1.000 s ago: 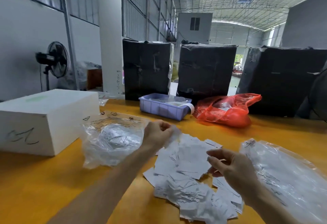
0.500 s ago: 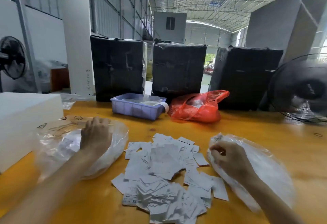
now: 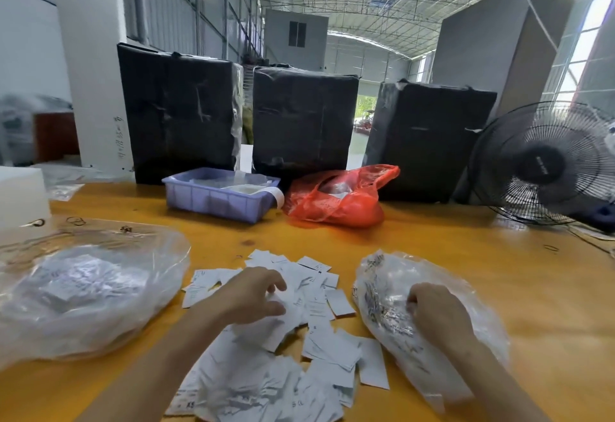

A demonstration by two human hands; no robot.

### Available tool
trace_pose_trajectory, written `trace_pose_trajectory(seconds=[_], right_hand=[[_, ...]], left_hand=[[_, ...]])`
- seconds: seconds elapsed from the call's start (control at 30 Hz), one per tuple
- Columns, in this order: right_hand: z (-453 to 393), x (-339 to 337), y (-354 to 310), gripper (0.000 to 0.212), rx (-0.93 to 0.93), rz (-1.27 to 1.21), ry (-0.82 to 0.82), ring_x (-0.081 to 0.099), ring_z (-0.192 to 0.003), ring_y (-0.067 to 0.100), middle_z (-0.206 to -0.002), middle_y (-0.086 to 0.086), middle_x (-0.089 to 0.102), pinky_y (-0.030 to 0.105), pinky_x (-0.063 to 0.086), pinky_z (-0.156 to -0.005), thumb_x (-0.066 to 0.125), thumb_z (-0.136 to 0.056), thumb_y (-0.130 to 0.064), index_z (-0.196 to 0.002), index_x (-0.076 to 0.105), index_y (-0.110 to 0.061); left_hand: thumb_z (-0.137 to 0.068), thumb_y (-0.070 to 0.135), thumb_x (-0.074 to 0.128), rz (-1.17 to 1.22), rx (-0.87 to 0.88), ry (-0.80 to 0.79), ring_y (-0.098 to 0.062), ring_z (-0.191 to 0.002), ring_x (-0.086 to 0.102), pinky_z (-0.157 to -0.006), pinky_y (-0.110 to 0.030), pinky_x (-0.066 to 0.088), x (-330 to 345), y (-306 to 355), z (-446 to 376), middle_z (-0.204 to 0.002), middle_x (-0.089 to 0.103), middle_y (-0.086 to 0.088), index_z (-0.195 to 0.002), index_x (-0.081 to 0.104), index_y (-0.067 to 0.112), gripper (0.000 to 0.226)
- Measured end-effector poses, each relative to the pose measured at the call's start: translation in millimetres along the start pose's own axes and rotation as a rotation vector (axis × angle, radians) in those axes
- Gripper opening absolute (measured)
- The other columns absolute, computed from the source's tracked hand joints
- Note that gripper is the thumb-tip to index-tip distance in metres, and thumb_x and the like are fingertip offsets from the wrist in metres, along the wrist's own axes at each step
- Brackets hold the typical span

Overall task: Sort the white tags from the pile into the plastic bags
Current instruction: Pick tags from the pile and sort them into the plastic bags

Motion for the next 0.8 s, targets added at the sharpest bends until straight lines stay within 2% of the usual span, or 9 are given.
trace_pose_trajectory(seconds=[0.1, 0.17, 0.23, 0.33, 0.47, 0.6, 0.67, 0.7, 0.8], right_hand=[[1, -4, 2, 0.018, 0.012, 0.010, 0.002, 0.061, -0.086, 0.020, -0.095, 0.003, 0.065, 0.030, 0.049, -0.068, 0.048, -0.089, -0.005, -0.091, 0.065, -0.012], [4, -10, 3, 0.015, 0.017, -0.060, 0.027, 0.059, -0.083, 0.018, -0.092, 0.002, 0.065, 0.029, 0.048, -0.067, 0.051, -0.087, -0.007, -0.085, 0.064, -0.013], [10, -20, 0, 0.011, 0.013, -0.180, 0.088, 0.056, -0.074, 0.015, -0.083, 0.002, 0.066, 0.025, 0.044, -0.061, 0.059, -0.082, -0.009, -0.074, 0.064, -0.014], [20, -38, 3, 0.017, 0.071, -0.499, 0.198, 0.056, -0.062, 0.012, -0.065, 0.000, 0.064, 0.021, 0.037, -0.053, 0.075, -0.073, -0.010, -0.060, 0.064, -0.012], [25, -45, 15, 0.014, 0.199, -0.742, 0.312, 0.055, -0.061, 0.021, -0.070, 0.011, 0.067, 0.026, 0.038, -0.057, 0.066, -0.083, -0.009, -0.074, 0.070, 0.000], [30, -49, 8, 0.015, 0.282, -0.943, 0.443, 0.053, -0.056, 0.015, -0.074, 0.008, 0.068, 0.025, 0.039, -0.050, 0.059, -0.089, -0.008, -0.080, 0.070, -0.002], [30, -46, -7, 0.015, 0.277, -1.195, 0.401, 0.061, -0.062, 0.013, -0.076, 0.004, 0.071, 0.021, 0.043, -0.050, 0.056, -0.090, -0.008, -0.082, 0.068, -0.006], [28, -42, -19, 0.016, 0.271, -1.359, 0.320, 0.063, -0.062, 0.012, -0.075, 0.004, 0.072, 0.021, 0.044, -0.050, 0.055, -0.091, -0.007, -0.082, 0.068, -0.005], [25, -22, -72, 0.019, 0.227, -1.721, -0.048, 0.061, -0.053, 0.009, -0.069, 0.009, 0.071, 0.019, 0.043, -0.045, 0.052, -0.092, -0.007, -0.084, 0.066, 0.002]], left_hand=[[-0.084, 0.033, 0.070, 0.037, -0.011, 0.022, -0.007, -0.087, 0.050, -0.076, -0.016, 0.040, -3, -4, -1, -0.110, 0.057, 0.007, -0.119, 0.060, 0.023, 0.038], [-0.084, 0.030, 0.069, 0.060, -0.005, 0.020, -0.007, -0.087, 0.052, -0.076, -0.017, 0.041, -5, -5, 2, -0.105, 0.056, 0.008, -0.118, 0.061, 0.022, 0.036], [-0.085, 0.029, 0.069, 0.075, 0.000, 0.024, -0.009, -0.089, 0.054, -0.078, -0.018, 0.044, -7, -5, 5, -0.106, 0.057, 0.007, -0.119, 0.061, 0.021, 0.035], [-0.087, 0.028, 0.067, 0.068, 0.024, 0.055, -0.008, -0.090, 0.052, -0.078, -0.018, 0.042, -12, -1, 7, -0.114, 0.059, 0.003, -0.120, 0.060, 0.019, 0.035], [-0.088, 0.028, 0.066, 0.100, 0.053, 0.176, -0.009, -0.099, 0.050, -0.084, -0.019, 0.041, -24, 10, 11, -0.120, 0.059, 0.002, -0.120, 0.060, 0.020, 0.034], [-0.092, 0.023, 0.060, 0.171, 0.110, 0.249, -0.013, -0.108, 0.051, -0.092, -0.023, 0.040, -29, 29, 14, -0.123, 0.058, 0.002, -0.120, 0.060, 0.021, 0.028], [-0.094, 0.018, 0.056, 0.228, 0.142, 0.269, -0.011, -0.106, 0.052, -0.090, -0.020, 0.040, -29, 37, 14, -0.122, 0.059, 0.002, -0.121, 0.060, 0.019, 0.028], [-0.094, 0.016, 0.055, 0.285, 0.155, 0.279, -0.009, -0.102, 0.054, -0.087, -0.017, 0.041, -30, 41, 13, -0.121, 0.060, 0.002, -0.121, 0.060, 0.018, 0.028], [-0.096, 0.018, 0.052, 0.559, 0.134, 0.300, -0.010, -0.093, 0.060, -0.079, -0.016, 0.046, -33, 45, 13, -0.113, 0.066, -0.002, -0.115, 0.063, 0.015, 0.022]])
Point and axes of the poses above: each hand's wrist, its own z-axis away from the middle knuckle, its own x-axis out of the palm, y = z × x, the point moved 9 cm from there along -z, towards the middle knuckle
